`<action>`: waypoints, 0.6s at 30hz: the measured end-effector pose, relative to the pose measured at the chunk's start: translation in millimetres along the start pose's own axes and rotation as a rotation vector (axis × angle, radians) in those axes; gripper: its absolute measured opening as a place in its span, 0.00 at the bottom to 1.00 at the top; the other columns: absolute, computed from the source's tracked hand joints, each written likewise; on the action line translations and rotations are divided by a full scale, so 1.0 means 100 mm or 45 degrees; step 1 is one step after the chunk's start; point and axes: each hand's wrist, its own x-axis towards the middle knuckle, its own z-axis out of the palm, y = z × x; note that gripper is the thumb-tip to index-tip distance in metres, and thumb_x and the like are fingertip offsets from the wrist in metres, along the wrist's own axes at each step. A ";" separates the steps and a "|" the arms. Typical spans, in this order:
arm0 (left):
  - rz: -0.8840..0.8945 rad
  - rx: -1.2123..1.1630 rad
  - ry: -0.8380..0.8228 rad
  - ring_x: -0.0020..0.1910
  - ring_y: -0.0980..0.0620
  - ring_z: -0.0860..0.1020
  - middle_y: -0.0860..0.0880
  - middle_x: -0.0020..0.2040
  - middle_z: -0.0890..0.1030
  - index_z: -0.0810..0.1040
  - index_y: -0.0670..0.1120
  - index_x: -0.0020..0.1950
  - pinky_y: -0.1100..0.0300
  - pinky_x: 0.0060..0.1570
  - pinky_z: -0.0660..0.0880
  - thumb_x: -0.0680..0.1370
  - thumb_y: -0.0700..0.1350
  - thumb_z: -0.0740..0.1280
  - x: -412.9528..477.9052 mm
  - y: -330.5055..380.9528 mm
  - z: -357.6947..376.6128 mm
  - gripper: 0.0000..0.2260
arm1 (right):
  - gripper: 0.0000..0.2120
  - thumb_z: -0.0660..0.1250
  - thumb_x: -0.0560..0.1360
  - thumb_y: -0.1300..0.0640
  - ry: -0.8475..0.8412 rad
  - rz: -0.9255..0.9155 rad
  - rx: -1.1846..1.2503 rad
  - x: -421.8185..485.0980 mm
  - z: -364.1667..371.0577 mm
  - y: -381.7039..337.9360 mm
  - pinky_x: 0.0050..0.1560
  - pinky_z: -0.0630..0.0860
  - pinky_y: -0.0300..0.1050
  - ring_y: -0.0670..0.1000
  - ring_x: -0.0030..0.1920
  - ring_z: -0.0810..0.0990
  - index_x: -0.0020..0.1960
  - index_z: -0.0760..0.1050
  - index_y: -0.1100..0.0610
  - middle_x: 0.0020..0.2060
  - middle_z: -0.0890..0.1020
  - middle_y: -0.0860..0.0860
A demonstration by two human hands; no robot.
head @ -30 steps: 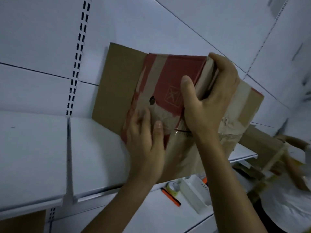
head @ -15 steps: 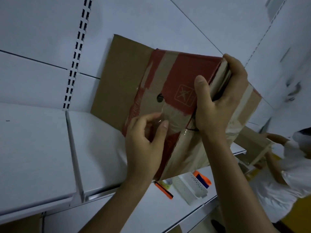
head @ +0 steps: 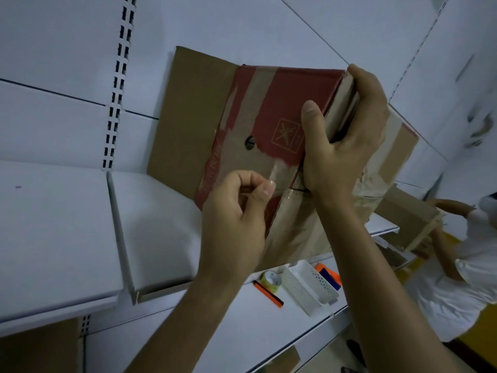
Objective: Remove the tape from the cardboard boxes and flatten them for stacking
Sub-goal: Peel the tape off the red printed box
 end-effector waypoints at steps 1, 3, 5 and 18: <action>0.028 0.009 -0.020 0.27 0.60 0.71 0.55 0.30 0.77 0.75 0.50 0.41 0.70 0.27 0.68 0.78 0.43 0.65 -0.09 0.02 0.01 0.06 | 0.25 0.68 0.72 0.51 0.001 -0.005 -0.013 0.00 0.00 -0.01 0.63 0.66 0.62 0.58 0.65 0.71 0.64 0.71 0.63 0.61 0.75 0.57; 0.012 0.014 -0.065 0.28 0.57 0.74 0.56 0.32 0.78 0.75 0.52 0.41 0.70 0.27 0.70 0.77 0.47 0.64 -0.28 0.04 0.00 0.05 | 0.24 0.69 0.72 0.52 0.002 -0.002 -0.033 0.00 0.00 -0.02 0.63 0.66 0.62 0.58 0.64 0.72 0.64 0.71 0.63 0.61 0.76 0.58; -0.014 0.044 -0.062 0.30 0.61 0.74 0.60 0.31 0.77 0.74 0.51 0.40 0.73 0.28 0.69 0.74 0.51 0.63 -0.41 0.02 -0.05 0.05 | 0.24 0.69 0.73 0.52 0.027 0.007 -0.039 0.00 -0.01 -0.03 0.64 0.66 0.61 0.58 0.65 0.71 0.64 0.71 0.63 0.61 0.75 0.58; 0.421 0.606 -0.032 0.33 0.61 0.74 0.56 0.36 0.76 0.78 0.44 0.43 0.77 0.34 0.69 0.77 0.46 0.66 -0.58 -0.08 -0.03 0.06 | 0.17 0.57 0.78 0.47 -0.353 0.642 0.672 -0.25 -0.58 -0.04 0.73 0.63 0.49 0.48 0.72 0.64 0.63 0.74 0.48 0.73 0.66 0.55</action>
